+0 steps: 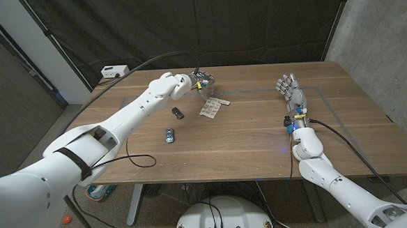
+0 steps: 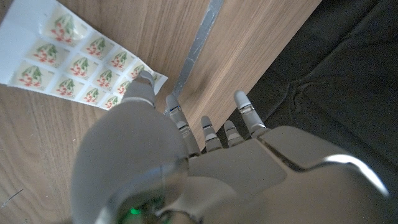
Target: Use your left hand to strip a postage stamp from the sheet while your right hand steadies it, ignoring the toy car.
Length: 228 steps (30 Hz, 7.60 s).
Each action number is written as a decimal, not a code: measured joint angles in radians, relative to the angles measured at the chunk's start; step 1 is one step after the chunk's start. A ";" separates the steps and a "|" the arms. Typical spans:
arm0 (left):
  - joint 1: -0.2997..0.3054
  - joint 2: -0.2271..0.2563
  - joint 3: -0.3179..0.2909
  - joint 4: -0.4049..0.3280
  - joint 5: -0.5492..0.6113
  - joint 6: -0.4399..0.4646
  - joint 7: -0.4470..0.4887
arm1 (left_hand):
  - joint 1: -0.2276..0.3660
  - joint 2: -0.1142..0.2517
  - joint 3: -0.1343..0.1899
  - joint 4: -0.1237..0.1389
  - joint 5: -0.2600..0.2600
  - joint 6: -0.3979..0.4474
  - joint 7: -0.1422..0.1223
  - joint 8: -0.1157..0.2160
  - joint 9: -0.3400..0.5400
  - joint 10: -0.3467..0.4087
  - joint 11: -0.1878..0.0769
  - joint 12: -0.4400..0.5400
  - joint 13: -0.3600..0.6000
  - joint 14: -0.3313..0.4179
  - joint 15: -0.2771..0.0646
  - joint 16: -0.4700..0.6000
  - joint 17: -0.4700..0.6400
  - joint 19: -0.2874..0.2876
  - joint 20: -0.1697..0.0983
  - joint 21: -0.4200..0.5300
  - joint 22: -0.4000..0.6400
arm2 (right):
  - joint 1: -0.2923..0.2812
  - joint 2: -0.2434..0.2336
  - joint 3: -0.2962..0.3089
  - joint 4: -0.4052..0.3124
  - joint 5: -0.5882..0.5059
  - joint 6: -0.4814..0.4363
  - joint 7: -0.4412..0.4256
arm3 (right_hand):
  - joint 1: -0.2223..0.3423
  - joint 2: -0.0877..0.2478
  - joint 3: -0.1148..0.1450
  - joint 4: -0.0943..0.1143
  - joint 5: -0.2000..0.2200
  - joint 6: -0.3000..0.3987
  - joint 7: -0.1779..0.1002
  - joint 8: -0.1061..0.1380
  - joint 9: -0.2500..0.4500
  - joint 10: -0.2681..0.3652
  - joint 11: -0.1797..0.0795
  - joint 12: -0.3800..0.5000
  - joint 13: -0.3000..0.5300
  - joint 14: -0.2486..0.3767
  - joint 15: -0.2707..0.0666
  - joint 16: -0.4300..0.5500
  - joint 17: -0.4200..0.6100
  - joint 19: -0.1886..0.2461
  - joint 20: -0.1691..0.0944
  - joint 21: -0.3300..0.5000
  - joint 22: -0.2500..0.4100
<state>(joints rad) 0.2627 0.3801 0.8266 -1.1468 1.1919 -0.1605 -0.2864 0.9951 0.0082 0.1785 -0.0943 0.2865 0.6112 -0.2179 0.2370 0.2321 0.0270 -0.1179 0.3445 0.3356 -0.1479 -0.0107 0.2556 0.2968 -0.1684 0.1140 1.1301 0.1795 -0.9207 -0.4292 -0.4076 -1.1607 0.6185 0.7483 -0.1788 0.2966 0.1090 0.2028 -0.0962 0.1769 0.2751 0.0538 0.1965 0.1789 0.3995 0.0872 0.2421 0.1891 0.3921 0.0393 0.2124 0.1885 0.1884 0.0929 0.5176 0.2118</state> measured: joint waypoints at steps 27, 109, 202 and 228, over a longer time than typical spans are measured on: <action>-0.088 -0.068 0.064 0.203 -0.058 -0.088 0.048 | 0.004 0.005 -0.033 0.008 0.023 0.002 0.002 -0.005 -0.007 0.007 0.004 -0.013 0.006 -0.008 -0.003 0.004 -0.020 0.000 0.000 -0.032 0.005 | 0.042 0.038 0.016 0.071 -0.013 0.013 0.017 | -0.008 -0.002 -0.004 0.004 0.000 0.000 0.000 0.000 0.000 0.000 0.000 -0.007 0.000 0.005 0.005 0.000 0.000 -0.004 -0.004 0.000 0.000; 0.154 -0.152 -0.323 0.175 -1.044 -0.107 0.051 | 0.119 0.172 0.026 0.015 -0.038 0.336 0.213 0.156 0.156 0.274 -0.036 0.077 0.038 0.180 -0.023 0.066 -0.025 0.003 -0.068 -0.002 0.014 | -0.118 -0.072 0.056 -0.325 -0.521 -0.239 -0.424 | 0.437 -0.003 0.150 -0.088 0.005 0.151 -0.104 0.024 0.005 0.129 -0.161 0.016 0.000 0.151 -0.089 0.022 0.016 0.096 -0.062 0.070 0.009; 0.050 -0.075 -0.242 0.103 -1.080 -0.246 -0.256 | 0.144 0.056 0.116 -0.045 -0.011 0.415 0.265 0.247 0.083 0.332 -0.078 0.119 0.012 0.204 -0.025 0.010 -0.002 -0.002 -0.127 0.051 0.006 | -0.126 0.107 0.107 -0.483 -1.887 -0.692 -0.575 | 0.704 -0.079 0.003 -0.053 0.050 0.506 -0.245 0.042 0.014 0.466 -0.266 0.098 0.079 0.351 -0.116 0.425 0.427 0.111 -0.136 0.283 0.074; 0.041 -0.075 -0.247 0.128 -1.105 -0.267 -0.285 | 0.137 0.049 0.126 -0.041 0.011 0.427 0.266 0.235 0.082 0.332 -0.078 0.119 0.008 0.211 -0.025 0.006 -0.002 -0.002 -0.127 0.051 0.006 | -0.092 0.096 0.076 -0.446 -1.872 -0.727 -0.570 | 0.741 -0.064 -0.003 -0.053 0.056 0.564 -0.249 0.042 0.014 0.511 -0.279 0.113 0.106 0.351 -0.116 0.450 0.463 0.102 -0.134 0.316 0.074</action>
<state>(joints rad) 0.3041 0.3052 0.5798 -1.0189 0.0868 -0.4280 -0.5714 1.1323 0.0577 0.3043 -0.1350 0.2971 1.0385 0.0484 0.4720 0.3146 0.3593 -0.1962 0.4636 0.3431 0.0629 -0.0358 0.2619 0.2950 -0.1705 -0.0132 1.1808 0.1858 -1.0131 -0.3329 -0.3312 -1.6072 -1.2530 0.0210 -0.7486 1.0372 0.0451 0.2000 -0.1488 0.2331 0.8394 -0.1957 0.2382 0.1933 0.9106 -0.1917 0.3553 0.2949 0.7436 -0.0763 0.6622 0.6513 0.2902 -0.0409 0.8335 0.2858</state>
